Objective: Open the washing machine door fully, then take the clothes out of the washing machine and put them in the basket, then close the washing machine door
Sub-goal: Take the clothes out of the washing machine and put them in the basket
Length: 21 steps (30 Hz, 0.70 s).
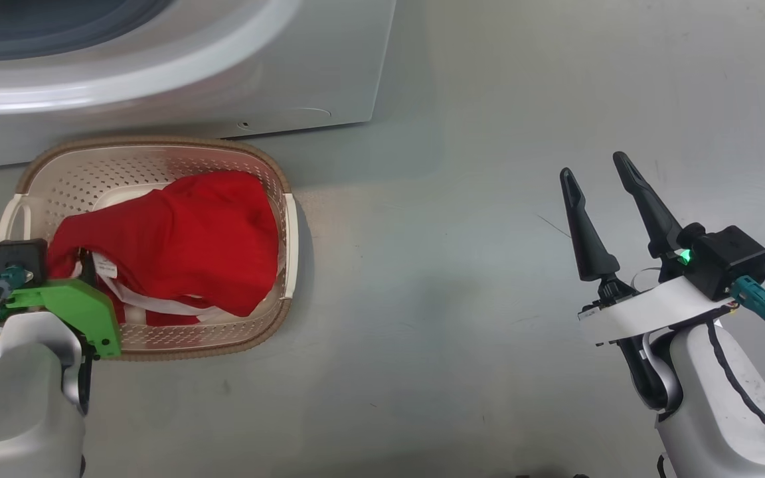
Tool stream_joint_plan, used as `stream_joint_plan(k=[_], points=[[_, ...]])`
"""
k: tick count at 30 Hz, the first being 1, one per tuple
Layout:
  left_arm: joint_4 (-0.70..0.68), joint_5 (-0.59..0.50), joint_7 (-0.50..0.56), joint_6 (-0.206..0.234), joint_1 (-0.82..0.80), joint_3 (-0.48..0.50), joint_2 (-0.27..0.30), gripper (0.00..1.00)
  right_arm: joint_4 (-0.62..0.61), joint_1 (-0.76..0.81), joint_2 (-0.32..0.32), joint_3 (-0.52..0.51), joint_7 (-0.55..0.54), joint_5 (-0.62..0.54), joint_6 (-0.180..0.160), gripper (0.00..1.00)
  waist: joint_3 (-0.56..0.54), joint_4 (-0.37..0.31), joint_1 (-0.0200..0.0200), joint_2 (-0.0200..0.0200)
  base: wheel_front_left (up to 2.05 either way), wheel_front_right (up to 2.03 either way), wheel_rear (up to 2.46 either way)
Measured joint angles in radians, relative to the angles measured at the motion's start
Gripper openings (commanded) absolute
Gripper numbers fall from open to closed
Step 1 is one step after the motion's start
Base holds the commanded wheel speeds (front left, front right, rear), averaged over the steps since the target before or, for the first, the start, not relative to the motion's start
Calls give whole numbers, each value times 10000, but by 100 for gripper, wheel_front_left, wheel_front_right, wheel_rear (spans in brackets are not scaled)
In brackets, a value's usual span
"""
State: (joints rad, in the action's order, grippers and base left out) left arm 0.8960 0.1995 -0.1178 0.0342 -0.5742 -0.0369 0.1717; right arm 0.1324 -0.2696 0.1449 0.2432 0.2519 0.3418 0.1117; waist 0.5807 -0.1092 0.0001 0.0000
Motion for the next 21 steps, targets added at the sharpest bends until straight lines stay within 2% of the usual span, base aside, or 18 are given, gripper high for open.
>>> stream_joint_plan(k=[11, 21], points=[[533, -75, -767, -59, -145, -173, 8, 100, 190, -5, -119, 92, 0, 0, 2, 100, -366, 135, 0, 0, 0, 0, 0], [372, -186, -1296, -428, -160, -550, -336, 100, 552, -4, -184, 146, 0, 31, 2, 100, -1145, 312, 0, 0, 0, 0, 0]])
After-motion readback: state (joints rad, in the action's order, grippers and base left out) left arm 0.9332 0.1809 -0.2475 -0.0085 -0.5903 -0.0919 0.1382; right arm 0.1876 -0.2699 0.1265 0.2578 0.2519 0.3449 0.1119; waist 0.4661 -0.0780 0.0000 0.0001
